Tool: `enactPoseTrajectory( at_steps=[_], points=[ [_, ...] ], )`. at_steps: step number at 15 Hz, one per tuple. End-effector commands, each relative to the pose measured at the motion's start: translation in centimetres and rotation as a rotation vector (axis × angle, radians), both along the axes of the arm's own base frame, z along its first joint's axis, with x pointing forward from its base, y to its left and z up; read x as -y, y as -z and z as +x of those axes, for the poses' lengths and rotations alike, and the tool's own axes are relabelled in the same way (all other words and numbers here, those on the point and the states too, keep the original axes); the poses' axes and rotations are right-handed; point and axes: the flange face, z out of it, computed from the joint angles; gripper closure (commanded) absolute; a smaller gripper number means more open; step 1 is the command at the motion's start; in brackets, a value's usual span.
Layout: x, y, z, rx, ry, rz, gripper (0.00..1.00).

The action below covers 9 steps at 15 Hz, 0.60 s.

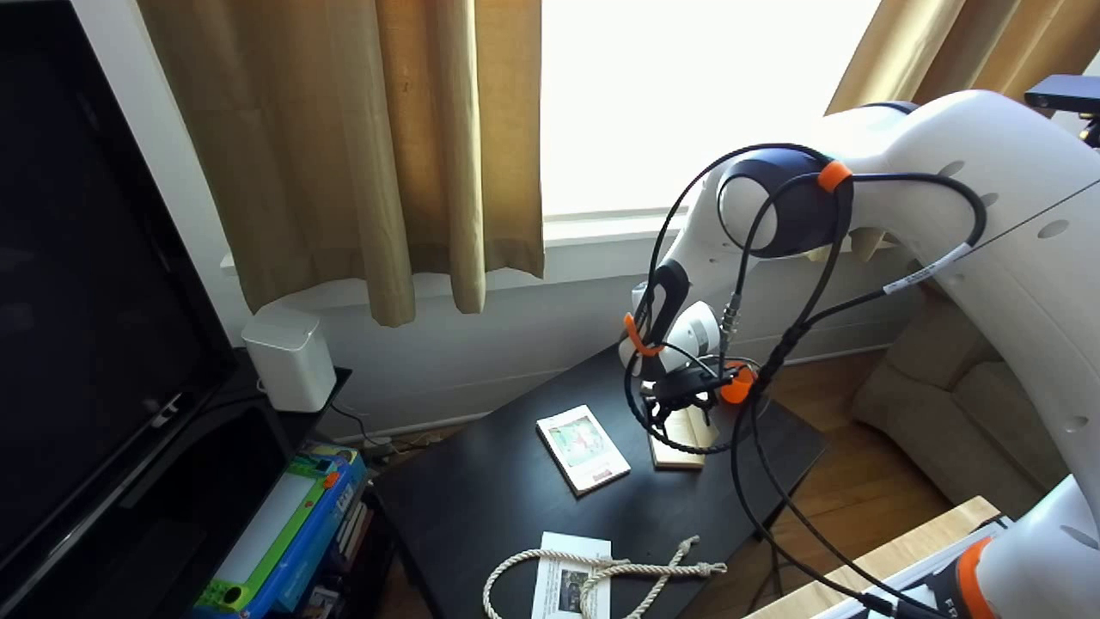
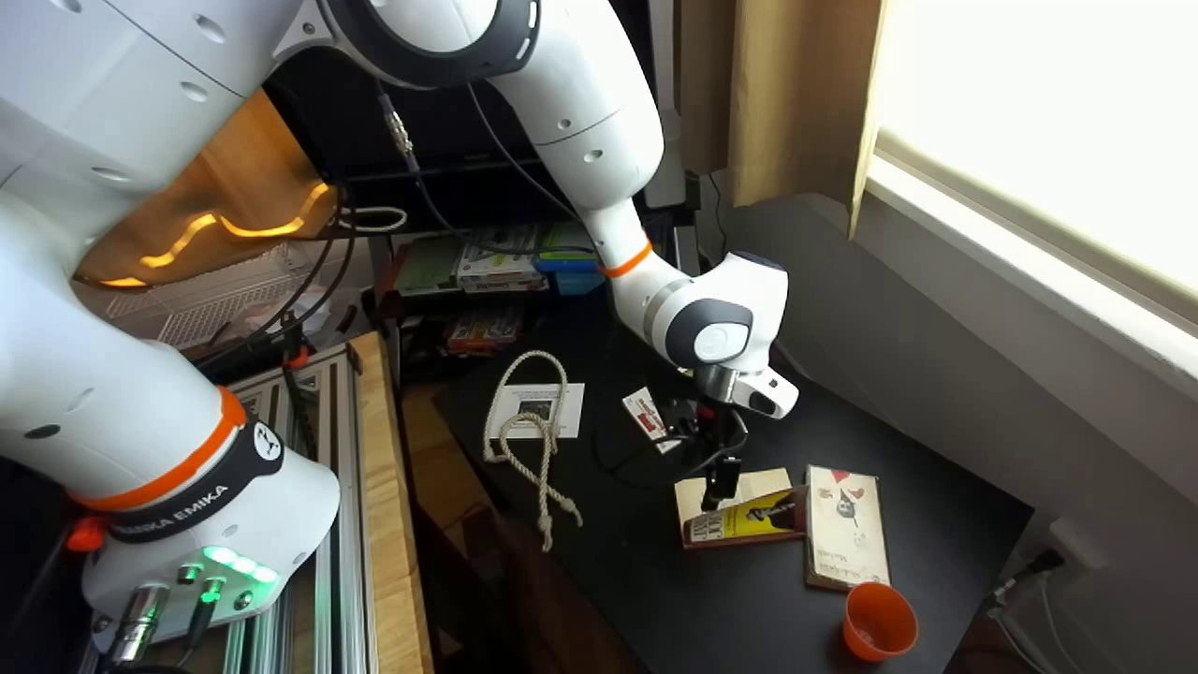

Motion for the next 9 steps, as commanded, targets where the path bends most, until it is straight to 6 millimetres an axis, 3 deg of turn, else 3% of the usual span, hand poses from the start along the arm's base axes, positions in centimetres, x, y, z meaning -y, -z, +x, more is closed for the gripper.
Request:
enactPoseTrajectory(
  at_steps=[1, 9],
  points=[
    [0.3, -0.6, -0.3, -0.034, -0.021, -0.041, 0.00],
    [1.3, -1.0, -0.2, -0.045, -0.047, -0.071, 0.00]
  ],
)
